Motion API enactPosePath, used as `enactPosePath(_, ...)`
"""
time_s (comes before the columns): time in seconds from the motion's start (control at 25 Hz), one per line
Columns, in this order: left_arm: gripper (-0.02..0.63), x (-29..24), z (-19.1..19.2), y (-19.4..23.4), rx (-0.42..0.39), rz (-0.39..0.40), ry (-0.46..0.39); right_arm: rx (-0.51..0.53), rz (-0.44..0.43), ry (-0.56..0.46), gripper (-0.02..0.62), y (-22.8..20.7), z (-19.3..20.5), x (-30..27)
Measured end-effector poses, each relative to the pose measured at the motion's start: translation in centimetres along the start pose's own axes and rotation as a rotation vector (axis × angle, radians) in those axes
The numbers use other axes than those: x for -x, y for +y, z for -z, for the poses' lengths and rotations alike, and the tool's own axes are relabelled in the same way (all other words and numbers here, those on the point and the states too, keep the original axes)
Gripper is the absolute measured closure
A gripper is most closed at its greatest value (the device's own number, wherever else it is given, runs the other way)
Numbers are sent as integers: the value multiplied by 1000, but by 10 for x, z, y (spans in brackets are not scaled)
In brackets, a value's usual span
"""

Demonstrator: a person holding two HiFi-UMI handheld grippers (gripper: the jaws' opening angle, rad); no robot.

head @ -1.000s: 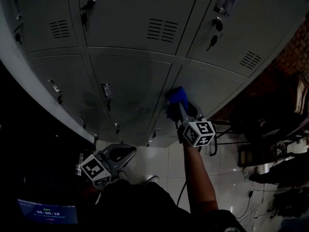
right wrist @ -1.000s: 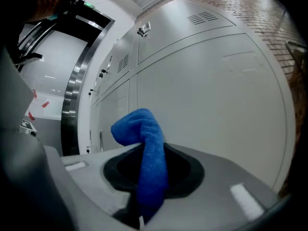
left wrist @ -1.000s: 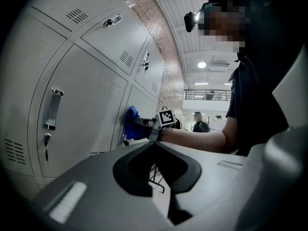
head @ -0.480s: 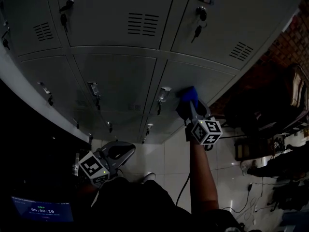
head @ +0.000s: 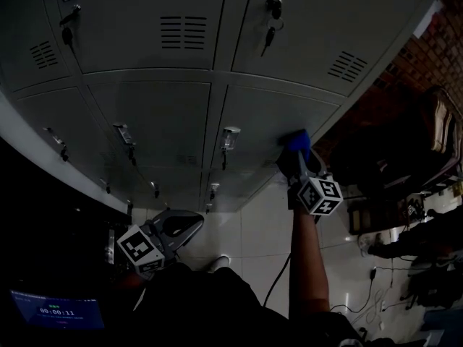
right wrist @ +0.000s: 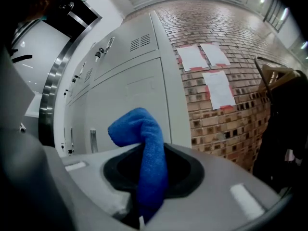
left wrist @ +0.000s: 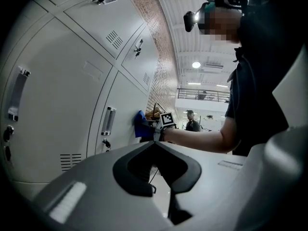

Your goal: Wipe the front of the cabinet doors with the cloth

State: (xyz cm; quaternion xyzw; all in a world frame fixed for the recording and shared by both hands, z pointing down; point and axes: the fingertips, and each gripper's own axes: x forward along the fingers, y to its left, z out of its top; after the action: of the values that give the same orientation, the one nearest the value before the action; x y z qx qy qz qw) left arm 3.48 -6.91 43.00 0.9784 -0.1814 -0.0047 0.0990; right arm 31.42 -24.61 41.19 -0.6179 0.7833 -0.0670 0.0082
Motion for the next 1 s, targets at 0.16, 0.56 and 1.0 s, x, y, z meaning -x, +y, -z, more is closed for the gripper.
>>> enactPosePath(0.16, 604, -6, 0, -1, 7, 6, -6, -6, 39, 0, 514, -21, 0, 7)
enactPosePath(0.56, 604, 1, 3, -1, 8, 9, 21, -31, 43, -2, 514, -12, 0, 18)
enactPosePath(1.0, 604, 38, -3, 7, 5, 1, 1, -30, -139, -10, 514, 103, 8, 20)
